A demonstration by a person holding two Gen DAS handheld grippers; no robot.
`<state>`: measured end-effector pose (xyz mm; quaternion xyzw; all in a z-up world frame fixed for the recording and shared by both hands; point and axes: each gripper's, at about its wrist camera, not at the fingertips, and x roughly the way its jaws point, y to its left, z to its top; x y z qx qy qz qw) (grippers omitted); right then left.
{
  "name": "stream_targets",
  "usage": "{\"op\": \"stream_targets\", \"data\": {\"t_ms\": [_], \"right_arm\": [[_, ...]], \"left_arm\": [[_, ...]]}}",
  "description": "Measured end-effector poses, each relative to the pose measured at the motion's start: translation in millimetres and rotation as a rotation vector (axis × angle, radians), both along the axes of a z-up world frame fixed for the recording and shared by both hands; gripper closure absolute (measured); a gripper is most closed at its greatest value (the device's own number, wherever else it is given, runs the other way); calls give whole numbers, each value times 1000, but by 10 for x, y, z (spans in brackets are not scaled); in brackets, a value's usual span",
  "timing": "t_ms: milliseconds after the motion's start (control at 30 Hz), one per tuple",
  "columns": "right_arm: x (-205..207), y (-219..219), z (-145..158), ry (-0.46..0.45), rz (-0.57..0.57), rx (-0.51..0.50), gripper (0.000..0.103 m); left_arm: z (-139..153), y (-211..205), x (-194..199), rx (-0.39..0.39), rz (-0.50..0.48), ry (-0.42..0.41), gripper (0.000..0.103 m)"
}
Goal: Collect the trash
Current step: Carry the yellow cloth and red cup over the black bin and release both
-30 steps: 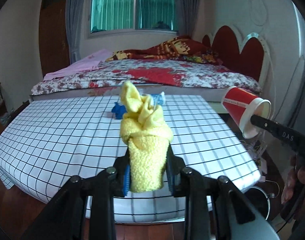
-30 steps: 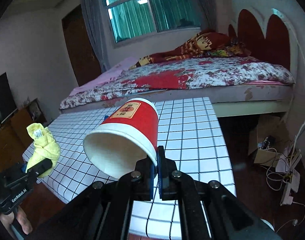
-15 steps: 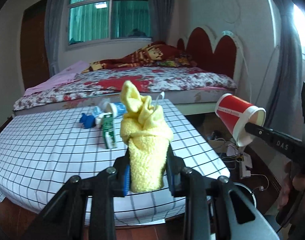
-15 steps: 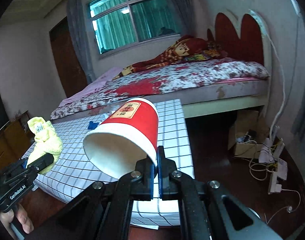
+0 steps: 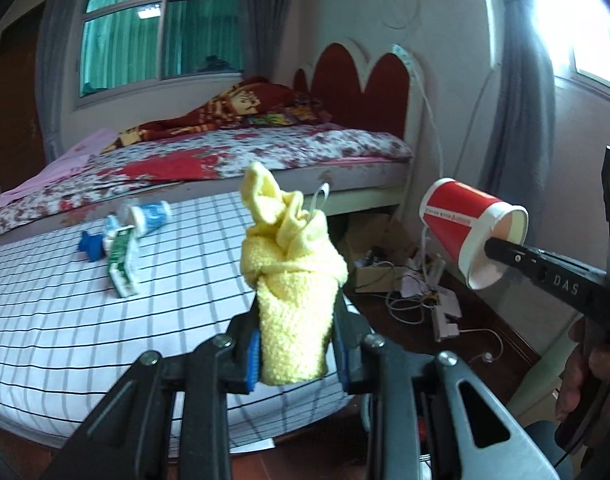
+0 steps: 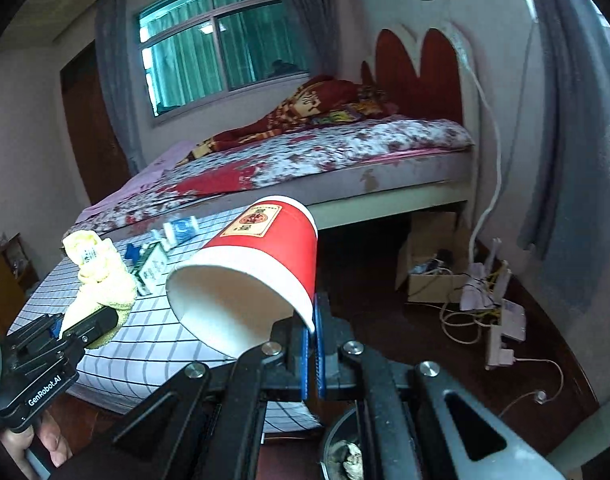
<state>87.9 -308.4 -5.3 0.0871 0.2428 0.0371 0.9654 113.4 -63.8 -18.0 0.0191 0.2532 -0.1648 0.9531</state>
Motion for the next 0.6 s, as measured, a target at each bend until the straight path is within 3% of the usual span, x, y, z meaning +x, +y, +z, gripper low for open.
{"op": "stream_targets", "data": {"t_ms": [600], "right_arm": [[-322, -619, -394, 63, -100, -9, 100]], "left_arm": [[-434, -795, -164, 15, -169, 74, 74]]}}
